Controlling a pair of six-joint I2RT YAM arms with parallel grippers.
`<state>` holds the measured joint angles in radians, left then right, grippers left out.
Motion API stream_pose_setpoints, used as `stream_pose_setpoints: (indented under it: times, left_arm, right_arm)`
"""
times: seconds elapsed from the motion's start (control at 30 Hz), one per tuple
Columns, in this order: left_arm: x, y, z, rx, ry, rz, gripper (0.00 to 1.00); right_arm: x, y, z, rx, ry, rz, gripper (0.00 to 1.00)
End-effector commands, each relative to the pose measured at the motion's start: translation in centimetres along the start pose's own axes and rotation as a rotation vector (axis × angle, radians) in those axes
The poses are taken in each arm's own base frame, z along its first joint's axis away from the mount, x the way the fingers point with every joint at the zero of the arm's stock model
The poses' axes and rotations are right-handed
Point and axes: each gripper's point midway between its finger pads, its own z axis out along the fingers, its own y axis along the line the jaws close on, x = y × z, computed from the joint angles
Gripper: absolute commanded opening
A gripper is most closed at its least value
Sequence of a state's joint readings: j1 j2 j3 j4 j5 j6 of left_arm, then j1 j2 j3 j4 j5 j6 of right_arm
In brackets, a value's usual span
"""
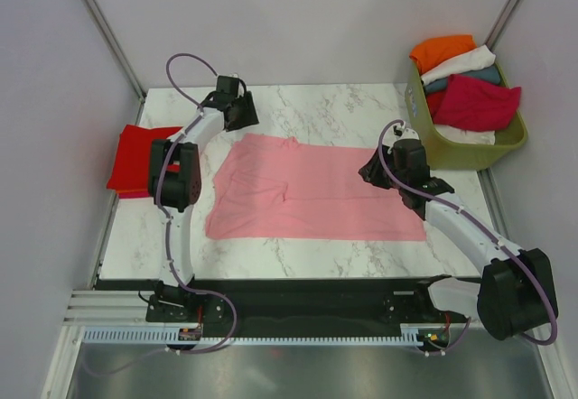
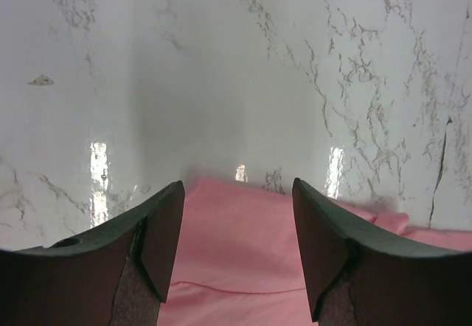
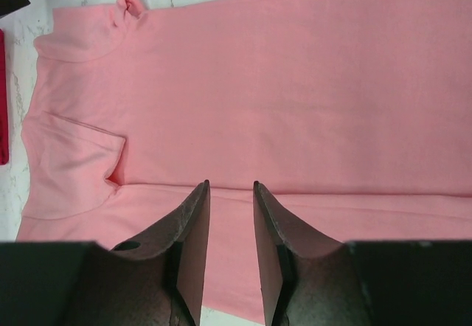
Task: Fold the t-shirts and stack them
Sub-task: Fold the tshirt
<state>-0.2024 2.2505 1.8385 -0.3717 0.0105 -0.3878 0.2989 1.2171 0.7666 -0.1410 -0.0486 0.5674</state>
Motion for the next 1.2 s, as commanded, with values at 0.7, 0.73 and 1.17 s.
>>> stream_pose_setpoints:
  times: [0.7, 0.73, 1.17]
  left_arm:
    - [2.5, 1.3, 2.1, 0.04, 0.173, -0.09, 0.02]
    - [2.3, 1.7, 2.2, 0.041, 0.171, -0.109, 0.02]
    - [-2.8, 1.5, -1.3, 0.106, -0.005, -0.1, 0.02]
  right_arm:
    - [-0.5, 0.1, 0.4, -0.008, -0.023, -0.019, 0.4]
    - [-0.4, 0.1, 0.5, -0.009, -0.021, -0.017, 0.4]
    - [0.6, -0.2, 2.6, -0.001, 0.034, -0.001, 0.4]
